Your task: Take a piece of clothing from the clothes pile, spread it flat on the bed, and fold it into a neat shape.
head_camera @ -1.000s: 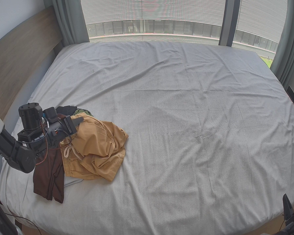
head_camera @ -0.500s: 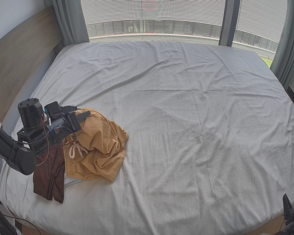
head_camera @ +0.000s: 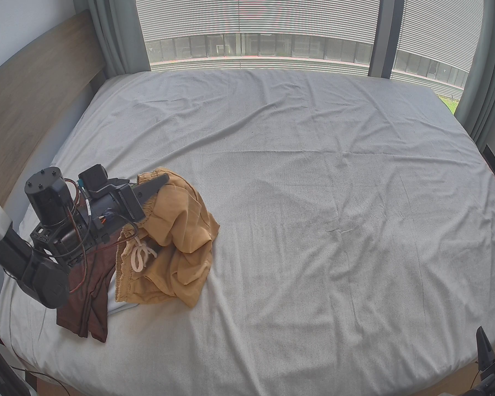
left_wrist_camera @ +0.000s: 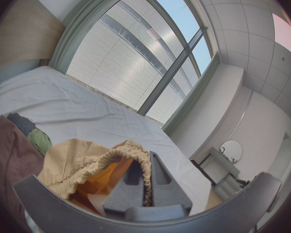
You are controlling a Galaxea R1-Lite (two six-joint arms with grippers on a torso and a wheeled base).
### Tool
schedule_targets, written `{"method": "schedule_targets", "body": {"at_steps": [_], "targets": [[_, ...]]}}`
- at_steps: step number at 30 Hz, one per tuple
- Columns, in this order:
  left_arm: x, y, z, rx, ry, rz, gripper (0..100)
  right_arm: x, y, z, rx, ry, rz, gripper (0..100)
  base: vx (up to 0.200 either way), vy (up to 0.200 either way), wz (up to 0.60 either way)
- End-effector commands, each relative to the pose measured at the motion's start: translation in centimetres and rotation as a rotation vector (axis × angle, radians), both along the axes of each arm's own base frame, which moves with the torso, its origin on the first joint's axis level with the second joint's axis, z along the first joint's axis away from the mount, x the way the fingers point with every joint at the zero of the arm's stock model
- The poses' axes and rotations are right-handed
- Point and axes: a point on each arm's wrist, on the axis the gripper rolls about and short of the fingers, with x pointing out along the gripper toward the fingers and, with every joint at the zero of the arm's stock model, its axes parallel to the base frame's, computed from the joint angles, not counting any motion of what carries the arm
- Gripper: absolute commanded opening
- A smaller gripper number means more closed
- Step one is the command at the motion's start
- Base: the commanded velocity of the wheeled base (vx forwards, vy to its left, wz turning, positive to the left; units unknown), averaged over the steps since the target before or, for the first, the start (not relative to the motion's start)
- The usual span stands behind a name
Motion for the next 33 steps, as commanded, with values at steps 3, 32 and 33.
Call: {"method": "schedule_targets", "body": {"at_steps": [3,32,33], "targets": [[-0.5,-2.1,0.5,-0.153,0.077,-0.090,0,0.0,0.0,-0.5,-0.001,0.001,0.003,100,0.000,0.000,0.00],[-1.6,-4.7,3.5,-0.267,0.045,-0.189,0,0.0,0.0,-0.5,-0.002,0.001,0.001,100,0.000,0.000,0.00],[-1.7,-4.9,3.8,-0.282,0.043,-0.196,0,0.0,0.0,-0.5,-0.002,0.001,0.001,100,0.000,0.000,0.00]]}}
